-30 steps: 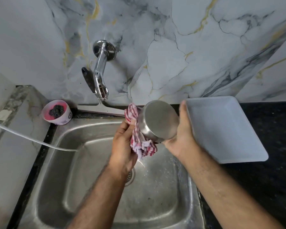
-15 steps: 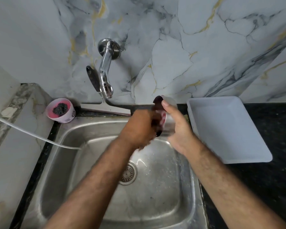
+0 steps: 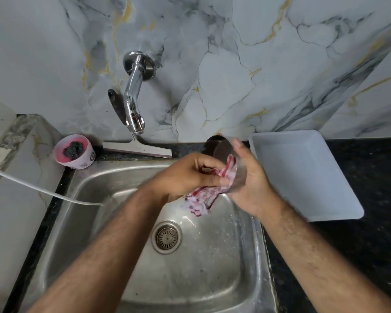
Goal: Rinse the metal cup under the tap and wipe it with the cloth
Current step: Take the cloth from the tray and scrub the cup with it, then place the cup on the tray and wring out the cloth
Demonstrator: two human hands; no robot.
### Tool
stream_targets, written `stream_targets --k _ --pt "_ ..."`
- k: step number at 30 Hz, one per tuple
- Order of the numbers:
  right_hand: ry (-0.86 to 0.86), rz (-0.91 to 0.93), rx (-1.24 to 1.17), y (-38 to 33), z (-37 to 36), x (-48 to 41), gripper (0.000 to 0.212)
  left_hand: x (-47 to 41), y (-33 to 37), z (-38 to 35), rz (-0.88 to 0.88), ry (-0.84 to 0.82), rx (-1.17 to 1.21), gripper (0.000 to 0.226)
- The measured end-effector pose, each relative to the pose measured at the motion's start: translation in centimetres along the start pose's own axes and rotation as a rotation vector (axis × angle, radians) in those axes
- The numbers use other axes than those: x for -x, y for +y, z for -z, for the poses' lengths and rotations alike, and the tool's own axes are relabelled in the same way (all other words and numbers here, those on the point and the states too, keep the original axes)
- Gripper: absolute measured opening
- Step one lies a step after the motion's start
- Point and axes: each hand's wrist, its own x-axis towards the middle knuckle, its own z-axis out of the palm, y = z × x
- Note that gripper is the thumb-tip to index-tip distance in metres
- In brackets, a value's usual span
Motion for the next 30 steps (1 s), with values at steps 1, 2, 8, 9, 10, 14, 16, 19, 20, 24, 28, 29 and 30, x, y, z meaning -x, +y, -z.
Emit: stream_targets --k 1,2,8,9,10,14,16,19,20,24,28,29,30 --pt "0.006 -0.008 -0.016 0.3 -0.2 0.2 0.073 -0.3 0.0 -0.3 -0.050 0.052 0.185 0.017" --pt "0.002 0.003 -0.021 0.7 -0.4 0.3 0.073 -0.8 0.2 -1.1 -0.092 0.172 0.288 0.012" --pt "0.036 0.005 0.131 -0.7 0.1 0.2 0.064 -2.5 -1.7 -2.8 -0.086 0.605 -0.723 0.015" --pt "0.045 0.016 0.139 -1.4 0.8 0.2 0.070 -2.7 -1.6 -2.6 -0.004 0.450 -0.558 0.016" --pt "0.044 0.030 0.109 -2.1 1.6 0.1 0.075 -3.1 -1.7 -2.0 0.039 0.273 -0.338 0.016" --pt "0.053 0.109 -0.106 -7.6 8.2 -0.5 0.060 -7.1 -0.9 -3.4 -0.032 0.255 0.534 0.022" --pt "0.106 0.126 -0.196 -8.3 10.1 -0.6 0.062 -6.4 -1.6 -3.2 -0.072 0.314 0.827 0.040" --pt "0.271 0.131 -0.333 -8.0 13.3 -1.4 0.072 -4.0 -3.8 -2.9 -0.058 0.335 1.161 0.064" --pt "0.320 0.106 -0.331 -8.1 14.7 -2.0 0.068 -3.9 -4.5 -3.0 -0.029 0.381 1.196 0.066" --pt "0.517 0.075 -0.318 -6.9 18.7 -3.7 0.063 -2.0 -6.4 -3.1 0.152 0.489 1.120 0.069" --pt "0.599 0.049 -0.172 -6.4 21.2 -4.8 0.060 -1.2 -7.5 -4.1 0.157 0.523 0.729 0.056" --pt "0.611 0.047 -0.130 -6.4 21.5 -5.2 0.054 -1.1 -7.8 -4.4 0.155 0.517 0.694 0.057" --pt "0.629 0.049 -0.091 -6.5 21.6 -5.4 0.047 -1.1 -7.9 -4.7 0.154 0.501 0.695 0.060"
